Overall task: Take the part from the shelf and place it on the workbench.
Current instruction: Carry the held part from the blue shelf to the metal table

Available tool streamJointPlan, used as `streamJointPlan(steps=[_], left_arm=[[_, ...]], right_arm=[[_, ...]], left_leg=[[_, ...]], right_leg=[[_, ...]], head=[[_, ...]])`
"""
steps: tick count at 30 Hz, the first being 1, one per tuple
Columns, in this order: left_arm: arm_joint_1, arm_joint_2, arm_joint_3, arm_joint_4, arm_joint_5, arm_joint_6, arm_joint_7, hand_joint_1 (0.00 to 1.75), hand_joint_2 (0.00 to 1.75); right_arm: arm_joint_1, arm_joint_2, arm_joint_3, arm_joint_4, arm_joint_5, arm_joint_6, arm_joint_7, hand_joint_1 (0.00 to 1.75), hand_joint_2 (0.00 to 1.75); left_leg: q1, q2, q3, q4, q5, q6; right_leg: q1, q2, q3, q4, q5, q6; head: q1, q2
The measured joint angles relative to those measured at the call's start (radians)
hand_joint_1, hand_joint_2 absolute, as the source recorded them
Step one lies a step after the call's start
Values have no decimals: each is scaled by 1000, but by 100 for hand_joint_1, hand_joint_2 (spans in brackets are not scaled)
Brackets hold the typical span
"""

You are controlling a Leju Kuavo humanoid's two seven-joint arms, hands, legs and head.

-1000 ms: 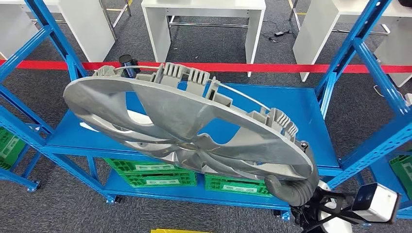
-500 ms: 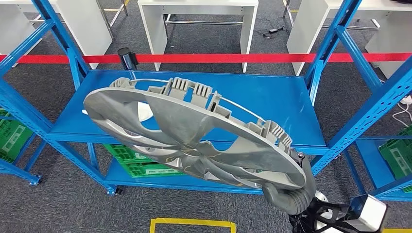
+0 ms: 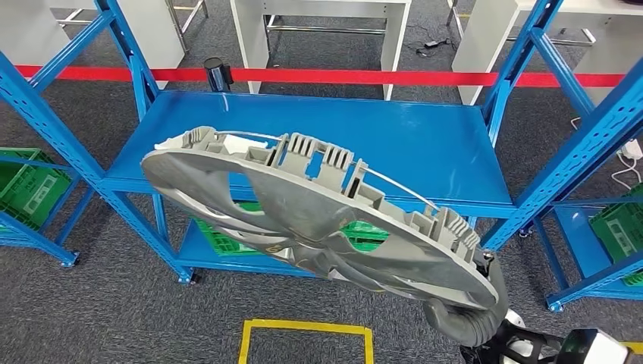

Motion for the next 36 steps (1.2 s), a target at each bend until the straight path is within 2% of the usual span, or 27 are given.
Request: streamJointPlan(steps=[1, 3, 4, 5, 7, 8, 9, 10, 11, 12, 14, 15, 16, 18, 20, 23, 24, 25, 26, 27, 28, 29, 30, 31, 33, 34, 36], left_arm=[[0, 0, 0, 0, 0, 0, 0, 0, 0], [1, 3, 0, 0, 1, 0, 0, 0, 0], [1, 3, 0, 0, 1, -1, -1, 0, 0], [1, 4, 0, 1, 1, -1, -2, 0, 0], [1, 3, 0, 1, 1, -1, -3, 0, 0], [0, 3, 0, 1, 1, -1, -4, 0, 0], [0, 3, 0, 0, 1, -1, -4, 0, 0], [0, 3, 0, 0, 1, -1, -5, 0, 0], [-1, 3, 0, 0, 1, -1, -6, 0, 0], [-1, 3, 0, 0, 1, -2, -7, 0, 0], [-3, 3, 0, -2, 0, -2, -10, 0, 0], [-3, 2, 0, -2, 0, -2, -11, 0, 0], [-2, 1, 0, -3, 0, -2, -13, 0, 0], [3, -2, 1, -2, 2, -2, -15, 0, 0], [5, -6, 2, -2, 3, -2, -16, 0, 0], [5, -11, 4, -2, 6, -1, -18, 0, 0], [6, -13, 6, -2, 7, -1, -19, 0, 0], [6, -15, 8, -2, 8, -1, -20, 0, 0], [6, -17, 10, -2, 9, -1, -22, 0, 0], [6, -20, 13, -2, 9, -1, -23, 0, 0], [6, -23, 15, -2, 9, -1, -25, 0, 0], [6, -25, 17, -2, 9, -1, -27, 0, 0], [5, -27, 18, -2, 9, -1, -28, 0, 0], [5, -28, 19, -2, 9, -1, -29, 0, 0], [3, -27, 20, -3, 9, -2, -29, 0, 0], [2, -27, 20, -4, 9, -4, -30, 0, 0], [2, -26, 20, -5, 9, -8, -31, 0, 0]], right_arm=[[-2, -2, -2, -3, 0, 1, -2, 175, 175], [-6, -4, -4, -6, -1, 6, -7, 175, 175], [-8, -5, -5, -7, -1, 10, -9, 175, 175], [-10, -5, -5, -7, -2, 14, -11, 175, 175], [-14, -5, -6, -7, -2, 22, -16, 175, 175], [-14, -6, -7, -8, -1, 28, -19, 175, 175], [-15, -6, -8, -8, 0, 33, -21, 175, 175], [-15, -6, -10, -8, 0, 37, -23, 175, 175], [-15, -6, -13, -8, 1, 41, -25, 175, 175], [-15, -6, -15, -8, 2, 44, -26, 175, 175], [-10, -7, -20, -12, 7, 49, -28, 175, 175], [-6, -7, -22, -16, 13, 51, -29, 175, 175], [0, -8, -23, -21, 19, 53, -30, 175, 175], [18, -8, -25, -35, 35, 61, -31, 175, 175], [38, -6, -26, -48, 51, 77, -32, 175, 175], [52, 2, -26, -54, 66, 99, -31, 175, 175], [55, 4, -26, -54, 67, 104, -31, 175, 175], [57, 6, -27, -54, 67, 108, -31, 175, 175], [58, 8, -28, -54, 65, 110, -31, 175, 175], [57, 8, -31, -54, 63, 113, -31, 175, 175], [56, 9, -34, -54, 62, 117, -31, 175, 175], [54, 10, -39, -55, 61, 120, -31, 175, 175], [54, 10, -43, -56, 61, 124, -31, 175, 175], [53, 12, -47, -57, 62, 126, -31, 175, 175], [54, 14, -52, -59, 65, 127, -32, 175, 175], [53, 15, -54, -59, 66, 127, -31, 175, 175], [49, 16, -57, -60, 65, 127, -32, 175, 175]], left_leg=[[1, 0, -2, -2, 9, -7], [3, -1, -8, -5, 17, -20], [3, -2, -16, 6, 0, -25], [4, -3, -28, 36, -35, -30], [8, -3, -60, 149, -135, -39], [10, -3, -71, 210, -168, -43], [12, -3, -72, 253, -178, -46], [14, -3, -57, 265, -166, -49], [16, -3, -24, 242, -140, -50], [18, -3, 26, 186, -117, -51], [18, -10, 130, 47, -118, -46], [16, -13, 159, 0, -132, -40], [13, -16, 169, -22, -143, -31], [11, -9, 159, -27, -136, -11], [13, 7, 148, -29, -123, 7], [12, 30, 125, -26, -106, 17], [10, 37, 118, -24, -102, 18], [9, 45, 112, -22, -99, 17], [8, 54, 109, -20, -97, 17], [6, 62, 108, -18, -96, 16], [5, 70, 108, -16, -96, 14], [3, 77, 108, -14, -95, 11], [1, 85, 109, -13, -95, 7], [0, 93, 109, -12, -94, 2], [0, 105, 108, -12, -94, -10], [1, 93, 105, -5, -100, -16], [4, 43, 75, 62, -145, -28]], right_leg=[[4, 0, 5, -17, -3, -4], [1, -1, -10, -21, 15, -14], [-2, -2, -19, -24, 27, -21], [-5, -3, -31, -27, 40, -27], [-7, -4, -59, -26, 63, -32], [-7, -5, -75, -25, 75, -31], [-7, -5, -90, -23, 86, -30], [-8, -5, -106, -21, 96, -27], [-9, -6, -122, -17, 105, -23], [-11, -6, -135, -13, 113, -19], [-11, -1, -156, -4, 126, -6], [-10, 1, -160, -1, 132, 1], [-10, 4, -162, 0, 138, 9], [-13, 9, -164, 1, 147, 21], [-17, 10, -186, 45, 112, 31], [-19, 7, -256, 230, -4, 41], [-19, 7, -265, 272, -23, 42], [-19, 6, -256, 279, -24, 41], [-18, 2, -225, 245, -9, 38], [-15, -7, -178, 179, 16, 33], [-10, -32, -129, 104, 34, 24], [-5, -52, -92, 44, 48, 16], [1, -67, -72, 7, 53, 9], [5, -73, -68, -7, 52, 3], [3, -50, -75, -11, 61, -5], [0, -41, -77, -14, 66, -10], [-8, -22, -81, -19, 76, -19]], head=[[0, 0], [2, 0], [1, 0], [-1, 0], [-7, 0], [-10, 0], [-11, 0], [-12, 0], [-13, 0], [-14, 0], [-17, 0], [-17, 0], [-16, 0], [-13, 0], [-10, 0], [-2, 0], [-1, 0], [0, 0], [1, 0], [2, 0], [3, 0], [3, 0], [3, 0], [2, 0], [2, 0], [2, 0], [-3, 0]])
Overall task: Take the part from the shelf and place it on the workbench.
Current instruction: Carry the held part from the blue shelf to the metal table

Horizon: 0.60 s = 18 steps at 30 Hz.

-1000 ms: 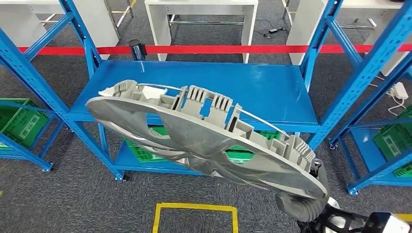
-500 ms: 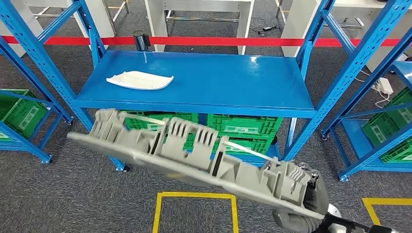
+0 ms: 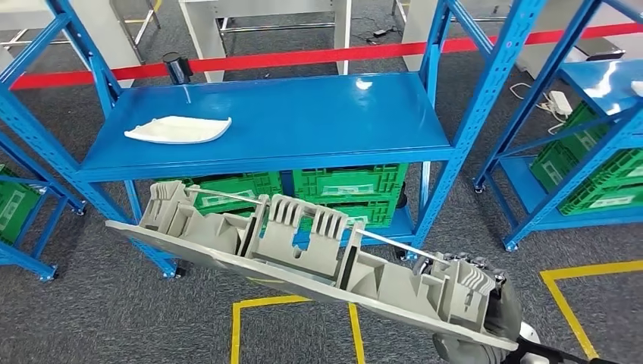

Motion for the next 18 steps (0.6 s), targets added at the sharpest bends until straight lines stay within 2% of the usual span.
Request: streamJointPlan(steps=[1, 2, 3, 4, 5, 6, 8, 9, 10, 12, 13, 15, 16, 18], left_arm=[[1, 0, 0, 0, 0, -2, 0, 0, 0], [3, 1, 1, 1, 0, -2, 0, 0, 0], [5, 1, 2, 1, 0, -2, 1, 0, 0], [6, 2, 4, 1, 0, -3, 1, 0, 0], [7, 2, 5, 1, 0, -3, 2, 0, 0], [7, 2, 6, 1, 0, -3, 2, 0, 0], [7, 2, 8, 2, 0, -4, 3, 0, 0], [6, 2, 8, 2, 0, -4, 4, 0, 0], [6, 1, 8, 2, 0, -5, 5, 0, 0], [5, -1, 10, 3, 0, -8, 7, 0, 0], [4, -2, 12, 3, 0, -10, 7, 0, 0], [2, -4, 15, 2, -1, -15, 9, 0, 0], [2, -3, 16, 2, -2, -16, 10, 0, 0], [3, -2, 17, 3, -6, -20, 12, 0, 0]], right_arm=[[-2, 0, -2, 0, -1, 0, 0, 175, 175], [-3, 0, -5, 0, -1, 0, 0, 175, 175], [-2, 0, -7, 0, -2, 0, 0, 175, 175], [0, 0, -11, 0, -2, 0, 0, 175, 175], [3, 0, -14, -1, -1, 0, 0, 175, 175], [5, 0, -17, -2, 0, 0, 0, 175, 175], [9, 0, -23, -8, 3, 0, 0, 175, 175], [11, 0, -26, -13, 6, 2, 0, 175, 175], [13, 0, -28, -19, 10, 4, 0, 175, 175], [19, 0, -35, -28, 21, 11, 0, 175, 175], [22, 0, -38, -33, 27, 13, 0, 175, 175], [24, 0, -43, -39, 38, 11, 0, 175, 175], [24, 0, -44, -42, 45, 5, 0, 175, 175], [27, 0, -45, -46, 60, -10, 0, 175, 175]], left_leg=[[2, -25, -27, 63, -35, -4], [3, -37, -58, 133, -67, -6], [4, -41, -82, 186, -85, -8], [5, -42, -92, 208, -84, -10], [7, -44, -82, 189, -63, -10], [9, -51, -54, 132, -27, -11], [17, -92, 10, -4, 27, -11], [19, -111, 28, -47, 38, -8], [19, -122, 34, -64, 37, -4], [16, -106, 33, -67, 40, 11], [16, -94, 34, -69, 44, 20], [18, -69, 32, -74, 50, 34], [16, -56, 30, -74, 51, 37], [13, -28, 26, -74, 51, 39]], right_leg=[[-1, 11, -4, 0, 3, -3], [-1, 23, -8, 1, 5, -4], [-2, 35, -12, 3, 7, -3], [-2, 49, -15, 5, 9, -1], [-4, 62, -17, 7, 10, 1], [-5, 75, -18, 10, 11, 4], [-7, 100, -23, 17, 12, 13], [-7, 111, -27, 20, 13, 20], [-7, 122, -33, 21, 16, 28], [-11, 142, -42, 19, 24, 43], [-11, 135, -47, 24, 22, 49], [-10, 90, -79, 85, -16, 56], [-8, 61, -108, 146, -50, 59], [-9, 36, -168, 275, -106, 64]], head=[[-3, 0], [-6, 0], [-7, 0], [-8, 0], [-9, 0], [-10, 0], [-11, 0], [-11, 0], [-11, 0], [-10, 0], [-8, 0], [0, 0], [5, 0], [9, 0]])
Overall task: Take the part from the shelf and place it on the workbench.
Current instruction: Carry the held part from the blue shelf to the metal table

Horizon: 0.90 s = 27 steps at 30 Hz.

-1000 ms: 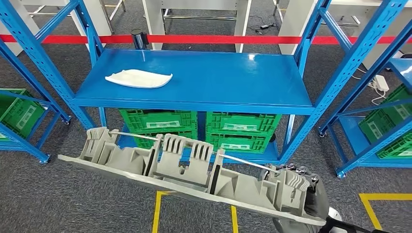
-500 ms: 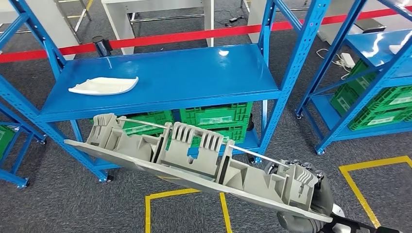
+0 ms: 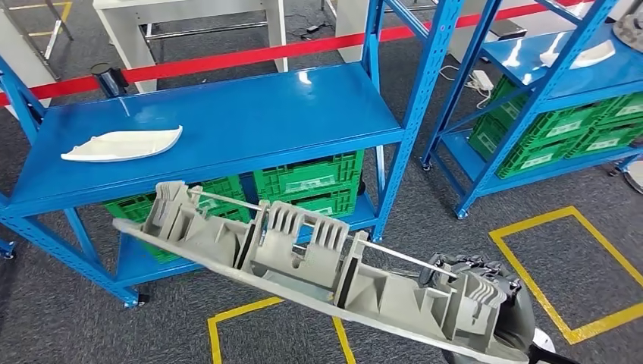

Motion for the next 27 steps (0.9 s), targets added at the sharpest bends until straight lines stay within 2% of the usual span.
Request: streamJointPlan(steps=[1, 2, 3, 5, 6, 7, 9, 10, 12, 14, 15, 16, 17, 18, 19, 20, 21, 22, 23, 25, 26, 27], left_arm=[[0, 0, 0, 0, -2, -2, 1, 0, 0], [-1, 0, 0, 0, -2, -3, 1, 0, 0], [-3, 0, 0, 0, -2, -4, 1, 0, 0], [-6, 1, 0, 0, -6, -6, 3, 0, 0], [-8, 1, 0, 0, -10, -8, 6, 0, 0], [-10, 3, 0, 0, -14, -11, 8, 0, 0], [-16, 7, 0, -2, -21, -14, 12, 0, 0], [-20, 9, 0, -3, -22, -15, 11, 0, 0], [-25, 14, 0, -5, -28, -16, 8, 0, 0], [-25, 20, 0, -5, -38, -18, 7, 0, 0], [-25, 24, 0, -5, -44, -20, 8, 0, 0], [-24, 27, 0, -5, -49, -22, 9, 0, 0], [-24, 29, 0, -4, -52, -23, 10, 0, 0], [-25, 30, 0, -4, -55, -24, 10, 0, 0], [-25, 30, 0, -4, -57, -25, 11, 0, 0], [-26, 31, 0, -4, -58, -25, 11, 0, 0], [-26, 30, 0, -4, -60, -25, 11, 0, 0], [-27, 29, 0, -3, -62, -25, 12, 0, 0], [-27, 29, 0, -3, -66, -26, 12, 0, 0], [-30, 25, 0, -3, -73, -27, 12, 0, 0], [-32, 24, 0, -4, -74, -28, 12, 0, 0], [-33, 22, 0, -4, -74, -28, 11, 0, 0]], right_arm=[[2, 0, 0, -2, 6, -7, 0, 175, 175], [4, 0, -1, -3, 10, -11, 0, 175, 175], [5, 0, -2, -5, 14, -14, 0, 175, 175], [6, 0, -2, -15, 25, -26, 0, 175, 175], [8, 0, -2, -23, 32, -37, 0, 175, 175], [10, -1, -1, -31, 36, -51, 0, 175, 175], [15, -5, -1, -47, 34, -74, 0, 175, 175], [16, -8, -1, -53, 28, -80, 0, 175, 175], [8, -16, -1, -61, 11, -81, 0, 175, 175], [2, -21, -2, -64, 3, -81, -1, 175, 175], [4, -24, -1, -64, 4, -83, -1, 175, 175], [9, -27, -1, -65, 6, -86, 0, 175, 175], [15, -31, -1, -67, 8, -89, 0, 175, 175], [21, -34, -1, -70, 10, -91, 0, 175, 175], [24, -36, -1, -74, 13, -93, 0, 175, 175], [27, -38, -1, -78, 15, -95, 0, 175, 175], [27, -39, -1, -82, 17, -96, 0, 175, 175], [27, -42, -1, -86, 17, -98, 0, 175, 175], [28, -46, 0, -90, 15, -100, 0, 175, 175], [31, -58, 0, -99, 7, -103, 0, 175, 175], [32, -64, -1, -104, 0, -103, 0, 175, 175], [31, -70, -2, -108, -6, -101, 0, 175, 175]], left_leg=[[-1, 14, -1, 1, 0, 0], [-2, 28, -2, 1, 0, 0], [-2, 41, -1, 2, -1, 0], [-6, 63, 2, 3, -4, -5], [-8, 72, 4, 4, -6, -9], [-10, 81, 6, 4, -7, -14], [-12, 99, 9, 0, -7, -25], [-11, 99, 11, 1, -10, -31], [-9, 61, -7, 45, -43, -41], [-5, 6, -61, 165, -107, -46], [-5, -6, -92, 229, -132, -48], [-5, -12, -112, 268, -140, -49], [-4, -15, -115, 270, -127, -50], [-4, -19, -100, 234, -97, -49], [-2, -32, -71, 169, -57, -47], [0, -57, -41, 101, -28, -45], [2, -80, -18, 48, -10, -44], [3, -98, -5, 17, -4, -41], [2, -103, -2, 9, -8, -37], [0, -79, 0, 4, -4, -25], [1, -67, 1, 0, -1, -17], [2, -54, 3, -3, 2, -10]], right_leg=[[0, -4, -12, 30, -6, 1], [0, -7, -3, 21, 7, -1], [1, -14, 26, -28, 34, -4], [8, -55, 108, -171, 86, -15], [13, -72, 137, -222, 100, -22], [17, -83, 150, -250, 104, -27], [20, -66, 147, -259, 105, -37], [17, -56, 146, -263, 109, -42], [9, -33, 147, -271, 117, -53], [6, -9, 146, -272, 121, -59], [6, 4, 145, -271, 121, -60], [6, 17, 144, -270, 121, -60], [6, 30, 144, -268, 121, -60], [6, 44, 144, -267, 121, -59], [5, 57, 144, -265, 121, -57], [6, 70, 143, -262, 121, -53], [6, 83, 140, -259, 121, -47], [6, 95, 135, -258, 122, -41], [5, 107, 130, -257, 124, -34], [1, 125, 123, -257, 129, -20], [1, 112, 117, -247, 123, -15], [2, 87, 102, -220, 107, -10]], head=[[1, 0], [1, 0], [2, 0], [3, 0], [2, 0], [1, 0], [0, 0], [0, 0], [-4, 0], [-12, 0], [-16, 0], [-18, 0], [-19, 0], [-20, 0], [-20, 0], [-21, 0], [-22, 0], [-22, 0], [-22, 0], [-21, 0], [-19, 0], [-15, 0]])
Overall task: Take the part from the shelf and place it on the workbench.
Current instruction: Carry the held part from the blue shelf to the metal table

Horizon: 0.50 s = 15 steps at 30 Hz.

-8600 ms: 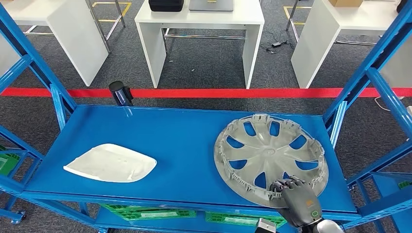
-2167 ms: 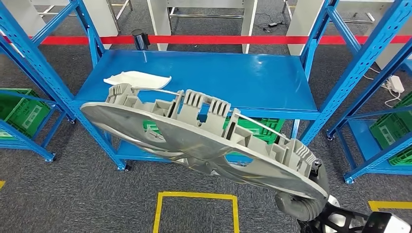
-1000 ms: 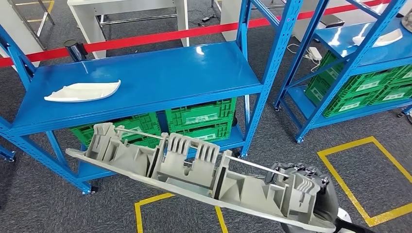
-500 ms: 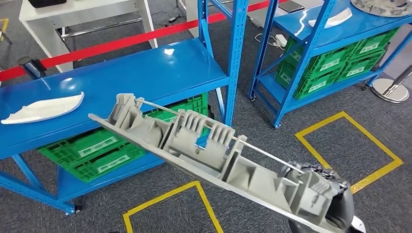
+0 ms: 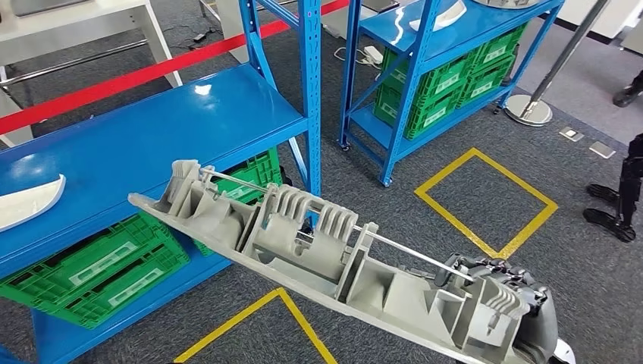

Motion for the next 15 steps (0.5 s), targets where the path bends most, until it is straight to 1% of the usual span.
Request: streamJointPlan(steps=[1, 2, 3, 4, 5, 6, 7, 8, 9, 10, 11, 12, 13, 14, 15], left_arm=[[-1, -1, 0, 0, 0, 0, 0, 0, 0], [-1, -1, 0, 0, 0, -1, -1, 0, 0], [0, -1, 0, 0, 0, 0, -1, 0, 0], [0, -2, 0, 0, 0, 0, -1, 0, 0], [0, -2, 0, 0, 0, 1, -1, 0, 0], [-1, -3, 0, 0, -1, 2, -2, 0, 0], [-2, -5, 0, 0, -1, 3, -2, 0, 0], [-2, -6, 0, 0, -2, 4, -2, 0, 0], [-3, -6, 0, 0, -4, 4, -2, 0, 0], [-3, -7, 0, 0, -6, 4, -1, 0, 0], [-3, -7, 0, 0, -8, 4, -1, 0, 0], [-4, -7, 0, 0, -10, 4, 0, 0, 0], [-4, -7, 0, -1, -11, 4, 1, 0, 0], [-5, -7, 0, -1, -12, 4, 1, 0, 0], [-5, -7, 0, -2, -12, 4, 1, 0, 0]], right_arm=[[-1, -5, -1, -3, -7, 3, 0, 175, 175], [-3, -8, -1, -5, -12, 9, 0, 175, 175], [-4, -10, -1, -6, -15, 15, 0, 175, 175], [-4, -11, -1, -6, -15, 19, 0, 175, 175], [-4, -11, -1, -6, -14, 23, 0, 175, 175], [-4, -11, -2, -6, -12, 25, 0, 175, 175], [-4, -11, -2, -7, -9, 25, 0, 175, 175], [-4, -11, -2, -8, -5, 26, 0, 175, 175], [-4, -11, -1, -10, -2, 26, 0, 175, 175], [-4, -11, -1, -13, 0, 26, 0, 175, 175], [-3, -11, -1, -14, -1, 25, 0, 175, 175], [-1, -11, 0, -14, -5, 24, 0, 175, 175], [1, -11, 0, -14, -10, 23, 0, 175, 175], [2, -12, 0, -14, -16, 23, 0, 175, 175], [1, -12, 0, -14, -23, 24, 0, 175, 175]], left_leg=[[0, 14, 0, -2, 1, 5], [-1, 28, 0, -3, 0, 9], [-3, 43, 0, -2, -1, 11], [-4, 58, 0, -2, -2, 11], [-4, 72, 0, -2, -3, 11], [-4, 85, 1, -2, -4, 10], [-4, 97, 4, -2, -6, 8], [-6, 108, 6, -1, -9, 5], [-8, 118, 9, 0, -12, 1], [-10, 127, 11, 0, -15, -5], [-12, 134, 14, 0, -17, -10], [-13, 143, 17, -2, -18, -16], [-12, 148, 18, -3, -20, -22], [-11, 140, 18, 2, -26, -27], [-9, 120, 11, 23, -42, -32]], right_leg=[[1, -33, -24, 49, -27, 3], [2, -63, -58, 115, -60, 7], [1, -80, -92, 183, -89, 10], [-1, -88, -115, 231, -103, 12], [-2, -92, -121, 244, -99, 13], [-3, -96, -105, 216, -77, 13], [-2, -106, -69, 153, -46, 10], [0, -126, -28, 78, -20, 6], [3, -143, 7, 15, 0, 0], [7, -154, 28, -24, 9, -7], [10, -158, 34, -39, 9, -13], [12, -147, 32, -39, 11, -17], [10, -137, 32, -41, 13, -23], [7, -127, 33, -45, 15, -29], [4, -117, 34, -49, 18, -35]], head=[[4, 0], [9, 0], [12, 0], [13, 0], [13, 0], [14, 0], [15, 0], [16, 0], [16, 0], [16, 0], [15, 0], [15, 0], [15, 0], [14, 0], [12, 0]])
